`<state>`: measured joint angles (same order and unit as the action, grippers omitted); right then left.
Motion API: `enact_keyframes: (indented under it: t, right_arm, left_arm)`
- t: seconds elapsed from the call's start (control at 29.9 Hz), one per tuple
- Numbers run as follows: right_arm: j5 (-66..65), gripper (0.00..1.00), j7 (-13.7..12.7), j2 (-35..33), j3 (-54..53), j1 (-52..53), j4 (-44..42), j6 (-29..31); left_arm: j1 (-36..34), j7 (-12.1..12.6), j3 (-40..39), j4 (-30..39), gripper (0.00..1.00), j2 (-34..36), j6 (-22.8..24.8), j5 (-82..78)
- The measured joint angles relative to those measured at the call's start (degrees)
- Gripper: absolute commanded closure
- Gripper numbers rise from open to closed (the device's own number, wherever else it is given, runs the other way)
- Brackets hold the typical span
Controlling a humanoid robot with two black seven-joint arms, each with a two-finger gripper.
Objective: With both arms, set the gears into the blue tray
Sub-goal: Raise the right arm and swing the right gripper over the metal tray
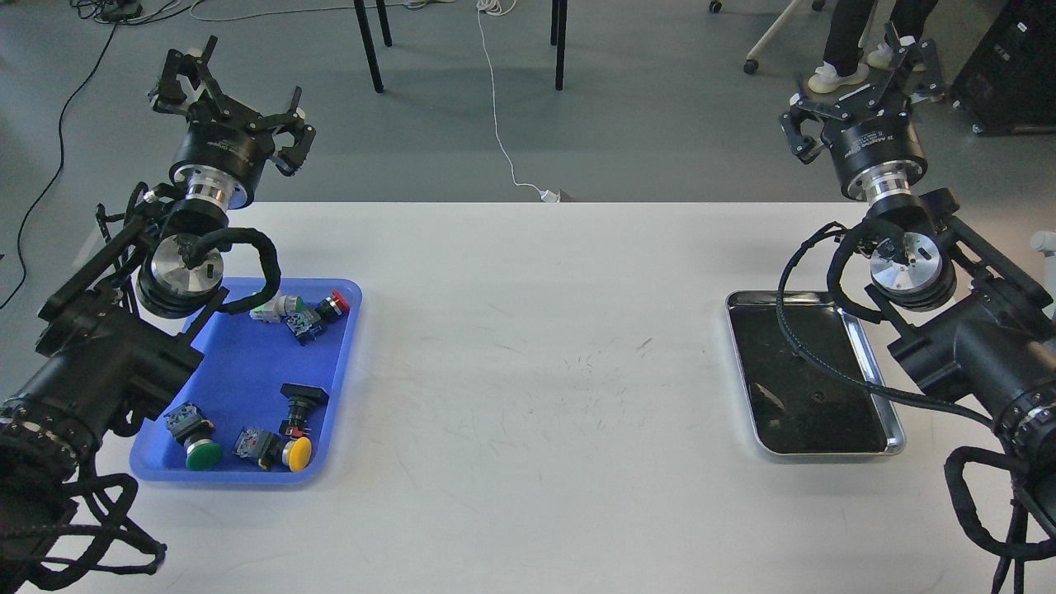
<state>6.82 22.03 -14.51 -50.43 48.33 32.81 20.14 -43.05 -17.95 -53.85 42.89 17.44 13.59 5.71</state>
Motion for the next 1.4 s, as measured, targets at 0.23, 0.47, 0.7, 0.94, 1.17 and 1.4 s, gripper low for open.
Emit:
enact_keyframes:
  t: [0.23,0.47,0.7,0.94,1.17,1.4]
  right_arm:
    - [-0.1,0.01,-0.1,-0.5,0.4,-0.2,1.2,-0.1]
    - [-0.8,0.01,-0.4,-3.2,3.6,2.0,2.6,-0.1]
    - [-0.9,0.01,-2.0,-9.2,20.1,13.6,4.4,-3.6]
    - [-1.0,0.01,-1.9,-8.8,48.7,31.9,4.6,-4.7]
    - [-9.4,0.02,-1.3,-6.2,75.4,45.1,9.7,-3.3]
    - [-28.4,0.07,-0.6,-4.8,89.7,50.9,17.8,-3.7]
  left_arm:
    - [0.0,-0.1,1.7,-0.2,0.02,-0.2,-1.9,-0.2]
    - [-0.4,-0.4,3.5,-0.2,0.02,0.3,-3.2,-0.2]
    - [-1.6,-0.1,3.4,-0.1,0.02,2.2,-2.3,-0.1]
    - [-2.0,-0.1,3.3,0.0,0.02,2.4,-1.3,0.0]
    - [-2.0,2.3,3.5,0.0,0.02,5.3,3.4,0.0]
    - [-1.7,2.6,3.6,0.0,0.02,6.4,4.0,0.0]
